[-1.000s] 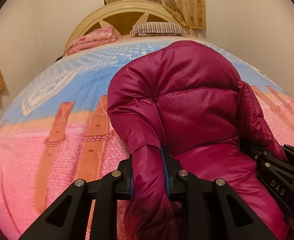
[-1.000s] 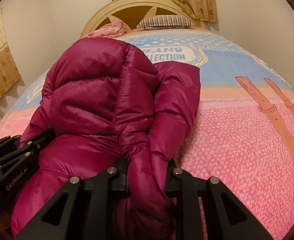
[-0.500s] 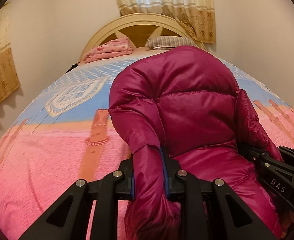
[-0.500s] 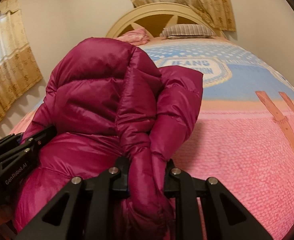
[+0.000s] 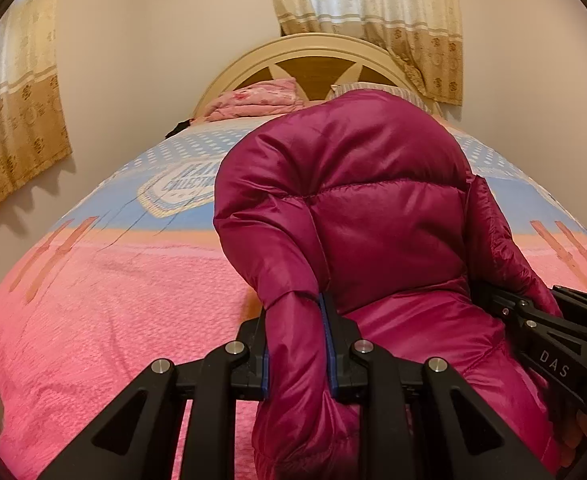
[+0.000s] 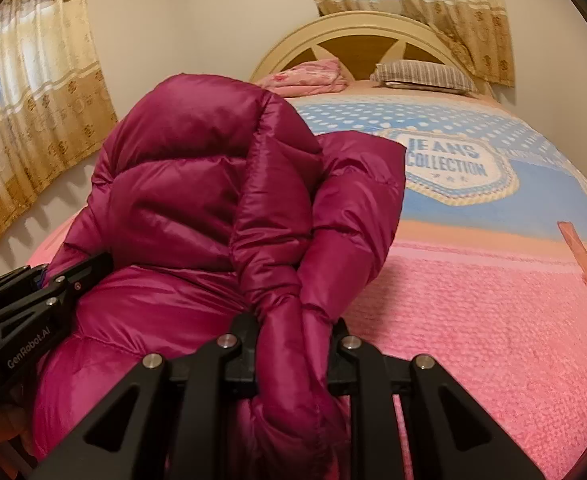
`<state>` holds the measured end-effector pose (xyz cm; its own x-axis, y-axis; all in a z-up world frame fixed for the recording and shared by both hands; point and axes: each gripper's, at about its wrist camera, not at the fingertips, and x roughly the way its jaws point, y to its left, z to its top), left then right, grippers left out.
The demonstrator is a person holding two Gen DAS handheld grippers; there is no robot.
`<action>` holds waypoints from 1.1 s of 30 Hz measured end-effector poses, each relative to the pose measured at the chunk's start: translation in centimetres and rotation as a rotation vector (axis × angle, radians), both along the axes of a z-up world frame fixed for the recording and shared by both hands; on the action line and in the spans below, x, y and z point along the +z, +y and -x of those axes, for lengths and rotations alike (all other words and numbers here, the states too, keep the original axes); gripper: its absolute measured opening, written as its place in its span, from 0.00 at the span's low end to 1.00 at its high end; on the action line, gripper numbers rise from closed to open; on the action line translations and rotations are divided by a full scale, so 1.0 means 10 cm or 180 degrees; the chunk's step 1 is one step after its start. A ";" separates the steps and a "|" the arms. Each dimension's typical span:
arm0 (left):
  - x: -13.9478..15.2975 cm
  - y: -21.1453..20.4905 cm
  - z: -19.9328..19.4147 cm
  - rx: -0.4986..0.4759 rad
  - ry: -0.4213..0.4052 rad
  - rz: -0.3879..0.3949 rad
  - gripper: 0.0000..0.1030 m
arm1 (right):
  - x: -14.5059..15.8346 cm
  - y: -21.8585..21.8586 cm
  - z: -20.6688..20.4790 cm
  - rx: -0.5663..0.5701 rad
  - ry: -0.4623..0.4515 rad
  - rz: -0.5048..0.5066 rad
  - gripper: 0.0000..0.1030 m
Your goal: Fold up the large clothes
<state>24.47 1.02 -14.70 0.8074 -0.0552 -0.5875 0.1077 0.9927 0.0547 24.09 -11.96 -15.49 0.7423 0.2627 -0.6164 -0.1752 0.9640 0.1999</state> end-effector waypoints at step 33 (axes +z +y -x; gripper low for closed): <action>-0.22 0.85 0.06 0.0497 0.0168 0.0153 0.20 | -0.16 0.70 -0.18 0.0573 0.0127 0.0161 0.20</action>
